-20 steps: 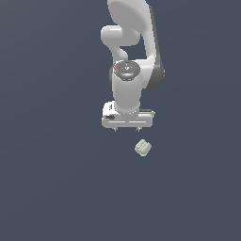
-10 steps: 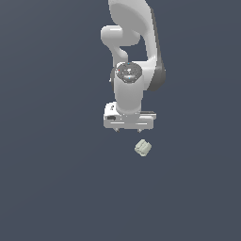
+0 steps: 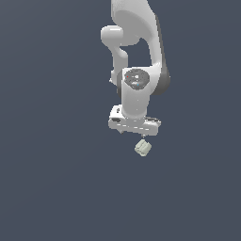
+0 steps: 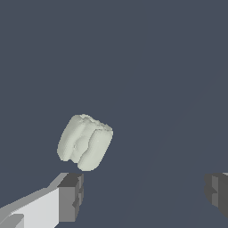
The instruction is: Pick up the object and move it to a goal position.
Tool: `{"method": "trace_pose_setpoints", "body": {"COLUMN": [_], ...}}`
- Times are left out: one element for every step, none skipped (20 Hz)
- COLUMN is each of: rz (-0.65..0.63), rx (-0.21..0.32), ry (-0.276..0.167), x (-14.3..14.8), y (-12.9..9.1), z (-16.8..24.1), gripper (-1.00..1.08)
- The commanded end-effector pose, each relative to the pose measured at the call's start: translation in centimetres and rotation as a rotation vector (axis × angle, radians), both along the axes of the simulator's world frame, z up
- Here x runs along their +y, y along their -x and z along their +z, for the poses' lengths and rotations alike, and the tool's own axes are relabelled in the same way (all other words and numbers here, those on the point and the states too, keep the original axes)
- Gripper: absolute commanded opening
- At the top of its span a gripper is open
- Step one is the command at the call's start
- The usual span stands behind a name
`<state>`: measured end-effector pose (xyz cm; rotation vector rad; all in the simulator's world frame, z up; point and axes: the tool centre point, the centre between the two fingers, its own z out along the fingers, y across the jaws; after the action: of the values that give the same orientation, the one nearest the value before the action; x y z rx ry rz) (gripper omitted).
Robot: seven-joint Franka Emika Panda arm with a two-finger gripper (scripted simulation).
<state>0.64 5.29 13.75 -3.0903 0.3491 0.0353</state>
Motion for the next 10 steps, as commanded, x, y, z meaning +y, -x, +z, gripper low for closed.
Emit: {"method": "trace_pose_setpoints", "body": {"rz": [-0.053, -0.074, -0.096, -0.117, -0.139, -0.160, -0.182, -0.203, -0.225, -0.246], "rx": [0.000, 0.000, 0.000, 0.000, 0.000, 0.000, -0.001, -0.001, -0.002, -0.002], "ry": [0.004, 0.006, 0.007, 0.009, 0.011, 0.012, 0.014, 0.016, 0.018, 0.020], "x": [0.7, 1.0, 1.2, 1.5, 1.8, 2.1, 2.4, 2.6, 2.9, 3.2], "y": [-0.3, -0.4, -0.5, -0.6, -0.7, -0.8, -0.8, -0.9, -1.0, -1.1], "z": [-0.5, -0.7, -0.9, -1.2, -1.4, -1.6, -1.8, -2.0, -2.2, -2.5], "gripper": [1.00, 1.00, 1.00, 1.00, 1.00, 1.00, 1.00, 1.00, 1.00, 1.00]}}
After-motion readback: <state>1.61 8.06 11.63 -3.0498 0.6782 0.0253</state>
